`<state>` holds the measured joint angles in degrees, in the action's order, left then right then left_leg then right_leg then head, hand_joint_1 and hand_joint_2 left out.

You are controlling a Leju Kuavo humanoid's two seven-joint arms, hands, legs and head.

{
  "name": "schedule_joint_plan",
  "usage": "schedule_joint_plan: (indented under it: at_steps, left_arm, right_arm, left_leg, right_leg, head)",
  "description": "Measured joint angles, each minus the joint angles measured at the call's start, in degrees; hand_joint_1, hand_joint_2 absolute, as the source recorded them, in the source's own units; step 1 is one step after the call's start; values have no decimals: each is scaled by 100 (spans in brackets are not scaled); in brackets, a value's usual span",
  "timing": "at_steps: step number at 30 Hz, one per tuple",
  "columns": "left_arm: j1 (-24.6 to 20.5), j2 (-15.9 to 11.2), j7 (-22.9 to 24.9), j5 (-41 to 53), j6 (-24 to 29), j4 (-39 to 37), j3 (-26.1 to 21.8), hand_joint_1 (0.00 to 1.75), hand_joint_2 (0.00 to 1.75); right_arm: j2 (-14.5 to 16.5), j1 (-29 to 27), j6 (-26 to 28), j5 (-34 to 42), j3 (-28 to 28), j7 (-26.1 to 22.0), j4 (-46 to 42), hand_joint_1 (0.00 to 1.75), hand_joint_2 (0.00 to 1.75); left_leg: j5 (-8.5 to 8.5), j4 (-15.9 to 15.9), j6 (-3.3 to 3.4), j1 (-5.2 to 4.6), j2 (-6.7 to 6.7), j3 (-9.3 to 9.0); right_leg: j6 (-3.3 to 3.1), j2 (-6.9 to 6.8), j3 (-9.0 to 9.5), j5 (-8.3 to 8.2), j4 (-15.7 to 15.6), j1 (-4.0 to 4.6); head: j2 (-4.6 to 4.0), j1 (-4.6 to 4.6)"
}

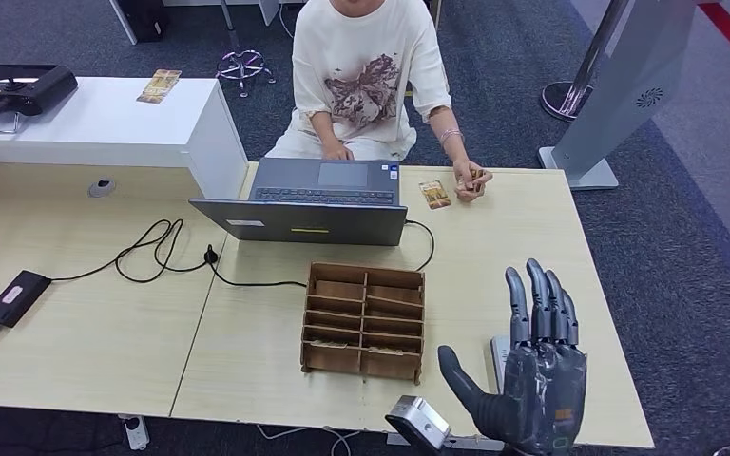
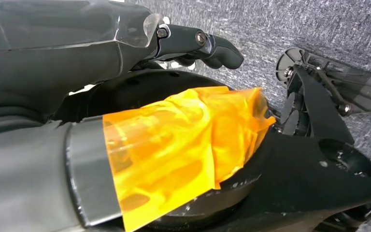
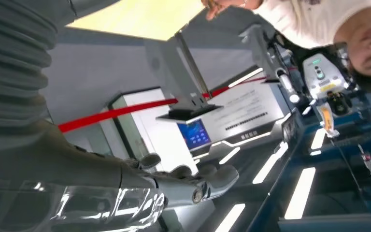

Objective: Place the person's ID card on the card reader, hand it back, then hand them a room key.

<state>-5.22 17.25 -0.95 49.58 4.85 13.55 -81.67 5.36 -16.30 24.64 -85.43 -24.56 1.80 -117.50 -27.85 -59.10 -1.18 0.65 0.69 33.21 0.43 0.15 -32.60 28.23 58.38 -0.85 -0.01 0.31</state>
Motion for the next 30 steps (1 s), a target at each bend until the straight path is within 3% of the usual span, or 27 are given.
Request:
schedule_joint_plan:
  at_steps: [2,6,8,11,15,30]
  left_arm:
    - [-3,0,29,46,8,0,28,0,0]
    - [-12,-1,55,72,37,4,70,0,0]
    - [-17,1,55,54,44,7,75,0,0]
    - [-17,13,55,33,49,10,75,0,0]
    - [-18,25,55,29,53,13,75,0,0]
    - [-17,28,46,-46,49,31,75,0,0]
  right_arm:
    - [-204,216,16,-137,-192,667,211,0,175]
    - [-917,1140,-553,-141,-1016,2602,664,0,175]
    - [-1229,1627,-890,-142,-1763,2975,907,0,175]
    - [-1469,2042,-1164,-143,-2632,2976,1230,0,175]
    - [-1568,2311,-1357,-143,-3178,2976,1580,0,175]
    - [-1507,2452,-1665,-143,-3403,2967,2224,0,175]
  left_leg:
    - [0,1,0,0,-3,1]
    - [3,-1,2,-3,-15,-3]
    - [6,-4,3,-3,-18,-7]
    - [13,-5,3,-1,-4,-3]
    - [12,-3,2,0,-7,-1]
    - [12,-4,2,-1,-7,0]
  right_leg:
    - [0,4,1,-1,0,-1]
    - [6,18,-1,-15,-1,-4]
    - [7,22,-4,-20,-2,-6]
    - [8,9,-3,-20,-1,-5]
    - [5,14,-8,-17,1,-1]
    - [6,15,-10,-15,0,-2]
  head:
    - [0,0]
    - [1,2]
    - [0,1]
    - [0,1]
    - [1,-2]
    - [0,2]
